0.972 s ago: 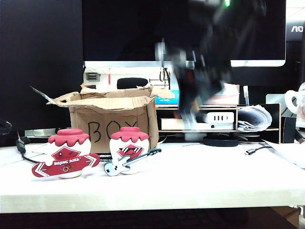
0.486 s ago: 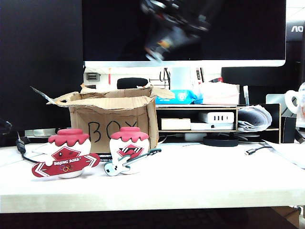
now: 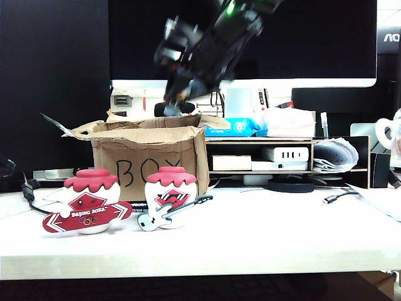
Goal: Put the doll that is least similar in color compared to the others into the paper box.
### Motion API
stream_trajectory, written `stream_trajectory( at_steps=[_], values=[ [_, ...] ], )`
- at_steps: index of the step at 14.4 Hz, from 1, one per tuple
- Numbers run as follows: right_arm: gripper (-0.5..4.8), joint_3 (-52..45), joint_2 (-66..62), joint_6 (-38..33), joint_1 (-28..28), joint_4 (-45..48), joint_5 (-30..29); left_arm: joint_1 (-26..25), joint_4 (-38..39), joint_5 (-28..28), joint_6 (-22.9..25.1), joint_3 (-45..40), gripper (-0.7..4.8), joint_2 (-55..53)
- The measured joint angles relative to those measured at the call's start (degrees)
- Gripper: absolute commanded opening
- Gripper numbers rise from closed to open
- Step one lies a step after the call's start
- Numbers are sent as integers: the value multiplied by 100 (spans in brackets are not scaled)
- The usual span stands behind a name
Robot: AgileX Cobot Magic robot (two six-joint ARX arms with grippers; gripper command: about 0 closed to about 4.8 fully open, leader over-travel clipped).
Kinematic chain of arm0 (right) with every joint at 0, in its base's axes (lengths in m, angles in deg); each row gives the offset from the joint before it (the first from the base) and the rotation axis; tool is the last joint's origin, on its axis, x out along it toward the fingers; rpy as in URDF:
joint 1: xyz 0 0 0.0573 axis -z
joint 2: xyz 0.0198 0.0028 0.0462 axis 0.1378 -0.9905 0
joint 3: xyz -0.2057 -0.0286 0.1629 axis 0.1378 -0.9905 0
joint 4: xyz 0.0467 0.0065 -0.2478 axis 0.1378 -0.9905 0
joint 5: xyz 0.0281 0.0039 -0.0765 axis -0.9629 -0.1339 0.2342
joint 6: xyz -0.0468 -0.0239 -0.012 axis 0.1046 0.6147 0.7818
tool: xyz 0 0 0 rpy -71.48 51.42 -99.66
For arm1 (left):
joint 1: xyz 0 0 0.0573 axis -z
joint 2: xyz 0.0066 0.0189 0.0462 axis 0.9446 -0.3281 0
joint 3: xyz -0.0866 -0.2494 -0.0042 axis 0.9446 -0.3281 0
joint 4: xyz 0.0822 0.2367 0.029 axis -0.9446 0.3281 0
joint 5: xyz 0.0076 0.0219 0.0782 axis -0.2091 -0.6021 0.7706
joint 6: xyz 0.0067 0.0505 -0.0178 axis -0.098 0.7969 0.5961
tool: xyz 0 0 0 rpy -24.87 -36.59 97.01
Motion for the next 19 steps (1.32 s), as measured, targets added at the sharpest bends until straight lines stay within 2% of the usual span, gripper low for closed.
stream_trajectory(
  at_steps=[1, 2, 3, 4, 5, 6, 9, 11, 13, 15, 17, 19],
  values=[
    [391, 68, -105, -2, -17, -105, -2, 0, 0, 0, 0, 0, -5, 0],
    [432, 72, -114, -9, -33, -190, 0, 0, 0, 0, 0, 0, -5, 0],
    [430, 85, -109, -20, -68, -229, -2, -2, 0, 0, 0, 0, -5, 0],
    [358, 92, -103, -20, -72, -243, -22, 0, 0, 0, 0, 0, -5, 2],
    [164, 92, -77, -24, -74, -330, -26, 0, 0, 0, 0, 0, -5, 2],
    [1, 90, -24, -24, -72, -407, -44, -2, 0, 0, 0, 0, -5, 2],
    [-3, 92, 450, -4, -70, -723, -46, -2, 0, 0, 0, 0, -5, 0],
    [-3, 103, 916, 125, -70, -1427, 256, -195, 7, -7, 0, 0, -5, 63],
    [-3, 24, 1355, 614, -70, -2363, 968, -846, 24, -7, 0, 0, -5, 308],
    [-3, -358, 1655, 876, -68, -2826, 1373, -1714, 20, 2, 0, 0, -5, 743],
    [-3, -1185, 2149, 894, -70, -2946, 1432, -2352, 20, -4, 0, 0, -5, 1054],
    [-3, -1996, 2710, 675, -72, -2439, 1432, -2835, 7, 0, 0, 0, -5, 1123]
  ],
)
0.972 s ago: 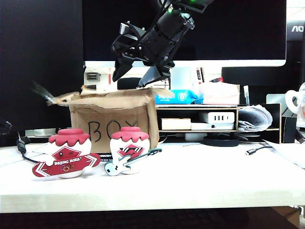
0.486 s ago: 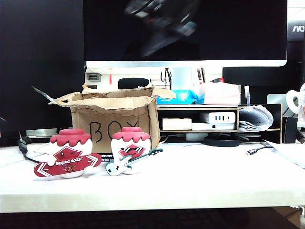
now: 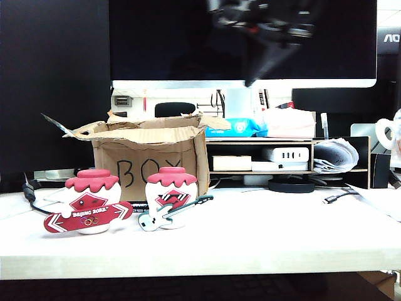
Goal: Put the doll that is least similar in color compared to the others into the paper box.
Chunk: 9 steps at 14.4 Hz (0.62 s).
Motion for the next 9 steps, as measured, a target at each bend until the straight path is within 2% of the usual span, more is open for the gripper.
stream_trajectory(
  at_steps=[1, 3, 6, 9],
  values=[
    [-3, -778, 518, -164, 0, 374, -2, -286, 11, 2, 0, 0, -5, 11],
    [-3, -1499, 1106, -339, 0, 699, 0, -511, 15, 0, 0, 0, -5, 55],
    [-3, -2839, 2406, -898, -50, 1261, 9, -555, -4, 0, 0, 2, -5, 219],
    [-1, -3672, 3480, -1244, -48, 1419, 42, -553, 31, 0, 0, 2, -5, 221]
  ],
)
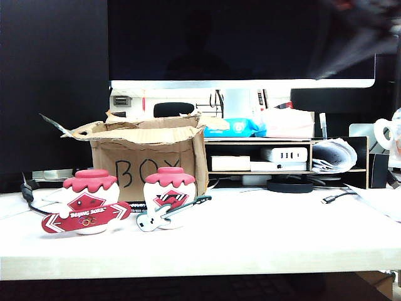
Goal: Put the doll that is least similar in color compared to the others into the paper box.
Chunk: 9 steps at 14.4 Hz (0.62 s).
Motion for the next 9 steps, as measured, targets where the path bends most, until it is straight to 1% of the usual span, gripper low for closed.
stream_trajectory(
  at_steps=[1, 2, 5, 9],
  values=[
    [0, -280, 278, -13, 2, -4, 4, 2, 2, 0, 0, -2, -5, 0],
    [-1, -350, 337, -13, 2, -26, 2, 7, 0, 0, 0, -2, -5, 0],
    [-1, -365, 372, -13, 2, -186, 0, 35, 2, 0, 0, -2, -5, 0],
    [-1, -365, 372, -13, 4, -181, 0, 35, 2, 0, 0, -2, -5, 0]
  ],
)
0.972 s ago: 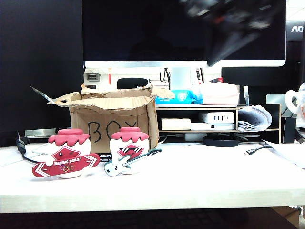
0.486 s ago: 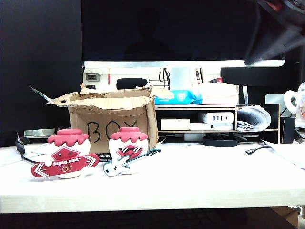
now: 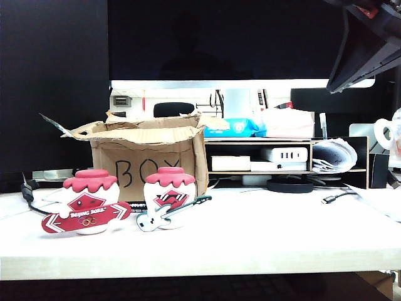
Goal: Put the doll that is least similar in color compared to the others into the paper box.
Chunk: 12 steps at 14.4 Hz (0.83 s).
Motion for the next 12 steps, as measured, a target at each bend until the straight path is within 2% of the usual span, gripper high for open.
stream_trajectory(
  at_steps=[6, 12],
  values=[
    [0, -22, 111, 0, -2, -11, 0, -4, 0, 0, 0, 0, -5, 0],
    [-1, -46, 2197, -2, 208, 35, -13, -4, 0, 0, 0, 0, -5, 0]
  ],
)
